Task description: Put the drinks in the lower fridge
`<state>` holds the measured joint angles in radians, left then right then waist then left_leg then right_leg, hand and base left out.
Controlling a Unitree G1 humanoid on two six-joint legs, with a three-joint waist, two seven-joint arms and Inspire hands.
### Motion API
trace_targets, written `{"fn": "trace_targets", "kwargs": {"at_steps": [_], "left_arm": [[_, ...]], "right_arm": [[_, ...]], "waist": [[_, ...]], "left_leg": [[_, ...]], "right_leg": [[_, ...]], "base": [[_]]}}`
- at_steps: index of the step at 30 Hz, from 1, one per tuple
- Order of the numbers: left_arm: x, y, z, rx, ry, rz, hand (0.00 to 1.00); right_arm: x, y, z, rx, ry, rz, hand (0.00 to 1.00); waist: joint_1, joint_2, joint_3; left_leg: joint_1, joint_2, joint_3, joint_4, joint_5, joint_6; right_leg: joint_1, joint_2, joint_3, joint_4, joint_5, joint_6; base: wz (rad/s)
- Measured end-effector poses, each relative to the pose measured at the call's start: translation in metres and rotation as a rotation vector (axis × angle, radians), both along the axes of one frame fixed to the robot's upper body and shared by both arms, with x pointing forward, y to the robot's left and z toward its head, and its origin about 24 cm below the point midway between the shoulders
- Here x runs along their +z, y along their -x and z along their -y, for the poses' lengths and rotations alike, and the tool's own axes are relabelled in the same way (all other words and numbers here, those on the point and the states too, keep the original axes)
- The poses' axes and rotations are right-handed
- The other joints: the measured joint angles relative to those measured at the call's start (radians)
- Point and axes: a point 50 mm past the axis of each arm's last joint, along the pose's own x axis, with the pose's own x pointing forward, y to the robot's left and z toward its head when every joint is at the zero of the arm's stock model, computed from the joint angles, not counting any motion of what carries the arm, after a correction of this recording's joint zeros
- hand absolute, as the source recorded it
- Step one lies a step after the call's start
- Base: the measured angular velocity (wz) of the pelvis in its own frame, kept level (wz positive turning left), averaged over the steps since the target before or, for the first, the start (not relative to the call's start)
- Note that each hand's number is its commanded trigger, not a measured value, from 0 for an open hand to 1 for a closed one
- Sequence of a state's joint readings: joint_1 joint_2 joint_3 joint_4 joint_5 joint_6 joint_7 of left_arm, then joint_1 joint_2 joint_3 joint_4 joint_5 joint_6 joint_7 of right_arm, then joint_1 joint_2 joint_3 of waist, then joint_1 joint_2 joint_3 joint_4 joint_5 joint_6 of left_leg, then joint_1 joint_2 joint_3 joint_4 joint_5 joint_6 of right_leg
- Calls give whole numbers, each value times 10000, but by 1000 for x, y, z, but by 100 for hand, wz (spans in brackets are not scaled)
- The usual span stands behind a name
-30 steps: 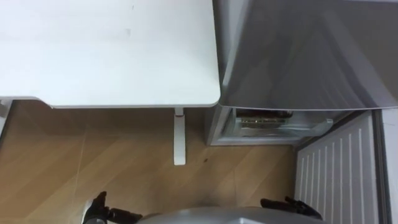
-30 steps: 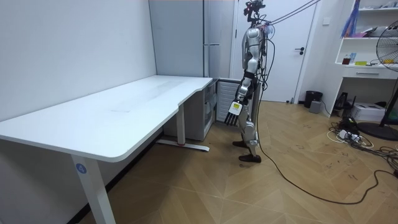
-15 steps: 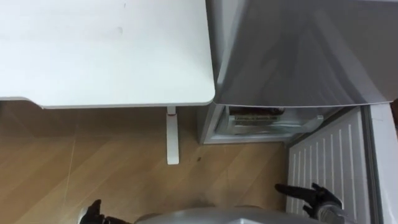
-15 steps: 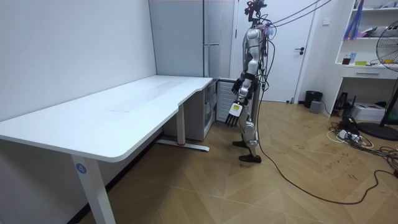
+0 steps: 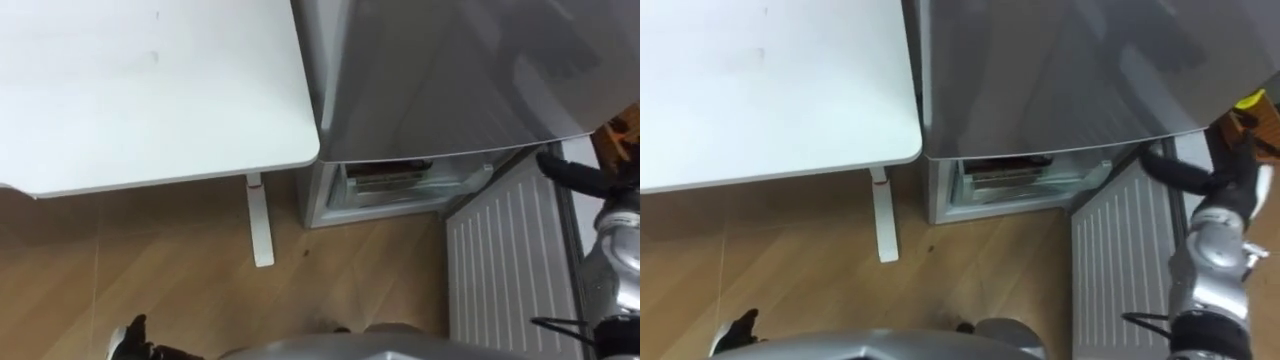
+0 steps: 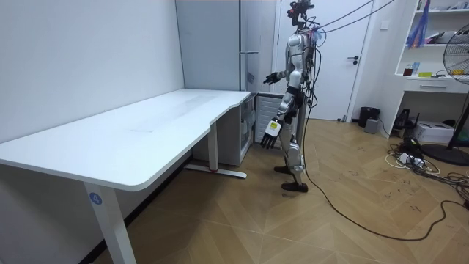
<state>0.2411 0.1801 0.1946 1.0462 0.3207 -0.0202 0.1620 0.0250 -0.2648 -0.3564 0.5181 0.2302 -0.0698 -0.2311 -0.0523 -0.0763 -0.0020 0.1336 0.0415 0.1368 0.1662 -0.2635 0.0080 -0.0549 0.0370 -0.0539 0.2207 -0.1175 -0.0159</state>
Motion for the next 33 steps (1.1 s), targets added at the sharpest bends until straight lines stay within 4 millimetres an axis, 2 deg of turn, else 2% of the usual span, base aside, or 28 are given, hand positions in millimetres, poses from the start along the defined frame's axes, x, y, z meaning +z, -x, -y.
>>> {"fn": "trace_targets", "kwargs": {"at_steps": [9, 11, 16, 21, 25, 27, 33], "left_arm": [[2, 8, -2, 43, -106, -156, 0], [2, 9, -2, 64, -130, -145, 0], [4, 9, -6, 397, -147, -107, 0], [4, 11, -6, 441, -180, -242, 0], [5, 16, -8, 499, -373, -417, 0], [5, 19, -9, 505, -396, -467, 0], [7, 17, -10, 479, -426, -393, 0]], "right_arm": [[22, 2, 25, -989, 828, 421, 0], [22, 6, 30, -1431, 500, 612, 0], [2, 25, 43, -2984, -1454, 693, 0], [-19, 45, 47, -4042, -2452, 99, 0], [-32, 67, 56, -5154, -3185, -366, 0], [-39, 75, 57, -5423, -3418, -660, 0], [-53, 85, 52, -5814, -4128, -1153, 0]], "waist": [[-81, -30, 6], [-157, -46, 13], [-251, -180, 80], [-344, -264, 39], [-364, -217, 22], [-481, -188, 32], [-537, -24, 1]], "left_leg": [[6, 4, 58, -22, 0, 0], [-1, 18, 59, -22, 0, 0], [-4, 16, 99, -21, 0, 0], [-10, 14, 105, -17, 0, 0], [-18, 10, 28, -43, -1, 1], [-28, 14, 28, -44, -1, 1], [-44, 15, -1, -71, -3, 4]], "right_leg": [[-6, -1, -35, -29, 4, 6], [12, 0, -40, -32, 3, 5], [-6, -2, -37, 7, 2, 4], [-6, 0, -50, 3, 3, 4], [5, -1, -53, -9, 3, 5], [12, -2, -77, -17, 3, 4], [-13, -9, -154, 4, 1, 4]], "base": [[0], [7], [1], [1], [2], [5], [1]]}}
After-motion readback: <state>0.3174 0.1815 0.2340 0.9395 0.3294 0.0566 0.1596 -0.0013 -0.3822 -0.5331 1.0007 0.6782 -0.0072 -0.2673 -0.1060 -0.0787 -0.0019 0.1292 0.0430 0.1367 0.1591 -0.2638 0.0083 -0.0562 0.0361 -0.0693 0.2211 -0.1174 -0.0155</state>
